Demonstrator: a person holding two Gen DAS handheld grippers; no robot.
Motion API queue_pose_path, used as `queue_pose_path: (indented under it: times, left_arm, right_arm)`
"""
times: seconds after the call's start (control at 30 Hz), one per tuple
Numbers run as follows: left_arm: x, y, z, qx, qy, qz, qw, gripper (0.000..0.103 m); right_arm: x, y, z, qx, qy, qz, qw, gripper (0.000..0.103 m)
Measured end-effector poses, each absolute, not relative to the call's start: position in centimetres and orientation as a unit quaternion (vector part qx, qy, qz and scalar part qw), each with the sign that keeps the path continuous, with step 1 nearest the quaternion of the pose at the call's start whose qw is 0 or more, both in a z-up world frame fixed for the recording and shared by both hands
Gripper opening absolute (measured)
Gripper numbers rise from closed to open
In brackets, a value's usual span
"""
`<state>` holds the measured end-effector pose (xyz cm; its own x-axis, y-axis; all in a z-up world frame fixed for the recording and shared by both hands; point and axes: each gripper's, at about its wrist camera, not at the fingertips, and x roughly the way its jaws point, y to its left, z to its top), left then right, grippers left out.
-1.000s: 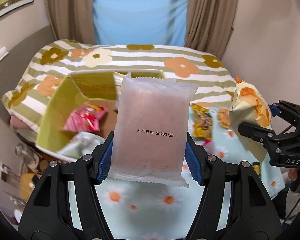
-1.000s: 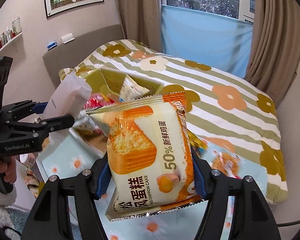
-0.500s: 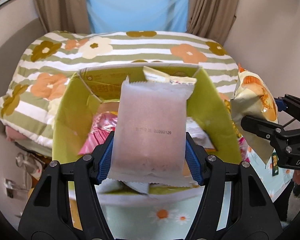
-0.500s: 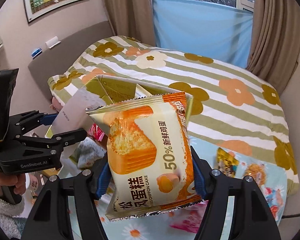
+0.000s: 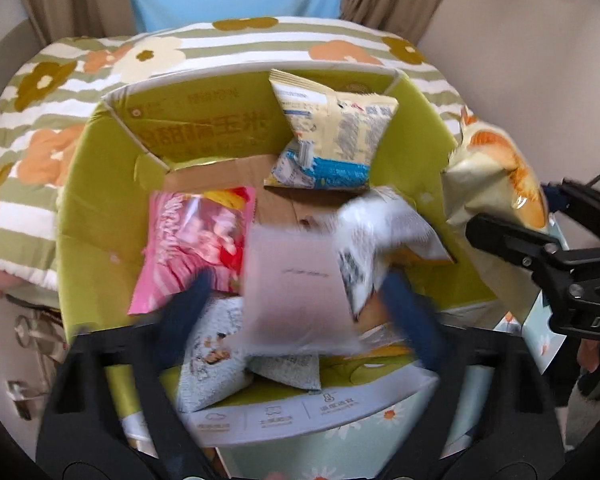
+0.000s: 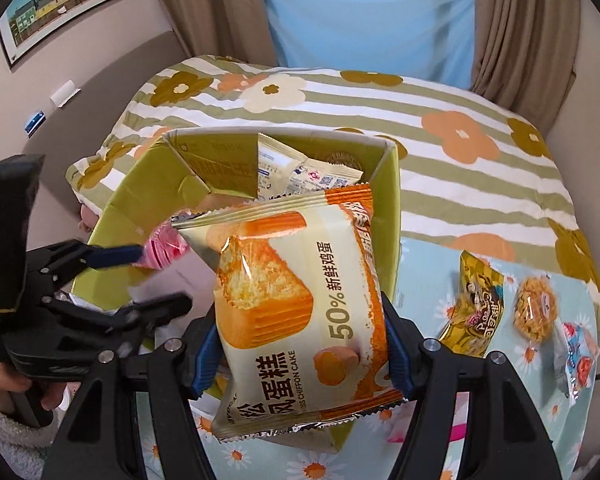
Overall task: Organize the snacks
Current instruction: 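Carry both packets over the yellow box and open both tools to drop them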
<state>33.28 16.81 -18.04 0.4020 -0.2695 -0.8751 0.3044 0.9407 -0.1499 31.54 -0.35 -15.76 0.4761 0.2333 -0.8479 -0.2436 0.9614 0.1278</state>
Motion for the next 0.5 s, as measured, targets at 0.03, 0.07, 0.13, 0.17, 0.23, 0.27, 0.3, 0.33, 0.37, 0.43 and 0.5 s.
queue_pose_path:
  times: [0.03, 0.07, 0.13, 0.17, 0.23, 0.27, 0.3, 0.33, 0.37, 0.43, 0.5]
  left_arm:
    - [33.2, 17.2, -17.8, 0.016, 0.514, -0.167, 0.842, 0.103]
    - [33.1, 17.5, -17.6, 0.016, 0.512, -0.161, 0.844, 0.102]
    - [33.0, 18.3, -17.4, 0.011, 0.515, -0.149, 0.844, 0.103]
    - [32.8, 18.8, -17.3, 0.005, 0.517, -0.145, 0.844, 0.102]
    - [32.2, 19.6, -17.0, -0.005, 0.519, -0.136, 0.844, 0.102]
    - [32.0, 19.8, -17.0, -0.006, 0.519, -0.132, 0.845, 0.102]
    - [31.8, 20.0, -17.0, -0.006, 0.517, -0.128, 0.846, 0.103]
    - [31.4, 20.3, -16.9, -0.005, 0.515, -0.124, 0.848, 0.102]
    - [31.1, 20.5, -16.8, -0.004, 0.513, -0.121, 0.850, 0.102]
    - [30.7, 20.7, -16.7, -0.002, 0.511, -0.114, 0.852, 0.103]
    - [30.3, 20.9, -16.4, -0.002, 0.509, -0.109, 0.854, 0.102]
  right_arm:
    - [31.6, -0.4, -15.8, -0.003, 0.493, 0.141, 0.859, 0.064]
    - [31.5, -0.2, -15.8, -0.002, 0.493, 0.142, 0.858, 0.064]
    - [31.3, -0.1, -15.8, -0.002, 0.491, 0.148, 0.858, 0.064]
    - [31.3, 0.0, -15.7, 0.000, 0.491, 0.149, 0.858, 0.064]
    - [31.1, 0.0, -15.6, 0.010, 0.491, 0.154, 0.857, 0.064]
    - [31.1, 0.1, -15.6, 0.017, 0.491, 0.157, 0.857, 0.064]
    - [31.0, 0.2, -15.6, 0.021, 0.492, 0.159, 0.856, 0.064]
    - [30.9, 0.4, -15.6, 0.022, 0.493, 0.160, 0.855, 0.064]
    - [30.9, 0.6, -15.7, 0.021, 0.495, 0.161, 0.853, 0.064]
    - [30.8, 1.0, -15.8, 0.017, 0.497, 0.164, 0.852, 0.064]
    - [30.8, 1.5, -16.0, 0.016, 0.499, 0.170, 0.850, 0.065]
